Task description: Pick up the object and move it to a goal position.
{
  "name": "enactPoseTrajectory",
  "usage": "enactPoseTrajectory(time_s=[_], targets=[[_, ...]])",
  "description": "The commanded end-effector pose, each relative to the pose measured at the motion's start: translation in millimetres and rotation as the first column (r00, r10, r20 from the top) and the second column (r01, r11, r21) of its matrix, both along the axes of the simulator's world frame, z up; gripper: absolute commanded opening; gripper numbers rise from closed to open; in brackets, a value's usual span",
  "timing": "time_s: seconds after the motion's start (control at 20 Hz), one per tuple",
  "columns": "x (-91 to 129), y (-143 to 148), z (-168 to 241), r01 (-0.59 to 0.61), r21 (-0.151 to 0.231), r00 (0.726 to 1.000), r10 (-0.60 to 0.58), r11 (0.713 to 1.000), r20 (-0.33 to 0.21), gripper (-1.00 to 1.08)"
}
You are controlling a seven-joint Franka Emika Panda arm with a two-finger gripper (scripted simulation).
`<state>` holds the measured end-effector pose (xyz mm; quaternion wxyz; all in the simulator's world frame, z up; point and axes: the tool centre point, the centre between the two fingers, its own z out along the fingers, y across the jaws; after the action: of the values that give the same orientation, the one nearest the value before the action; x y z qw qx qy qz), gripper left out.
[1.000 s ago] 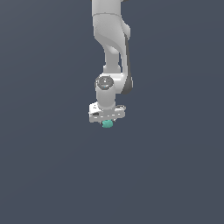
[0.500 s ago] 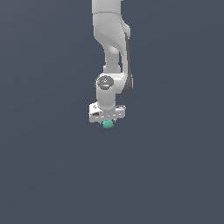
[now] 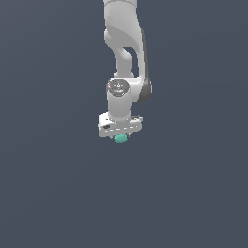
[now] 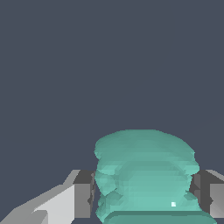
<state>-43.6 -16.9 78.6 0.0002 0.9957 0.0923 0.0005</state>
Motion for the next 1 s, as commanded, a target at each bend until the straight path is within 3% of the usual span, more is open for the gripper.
enactPoseTrajectory(time_s=[0.0,0.95], targets=[[12.1,3.9,15.2,0.0,0.0,1.0,0.0,1.0,0.0,-1.0],[112.9,34.2,132.2,0.0,0.0,1.0,0.0,1.0,0.0,-1.0]])
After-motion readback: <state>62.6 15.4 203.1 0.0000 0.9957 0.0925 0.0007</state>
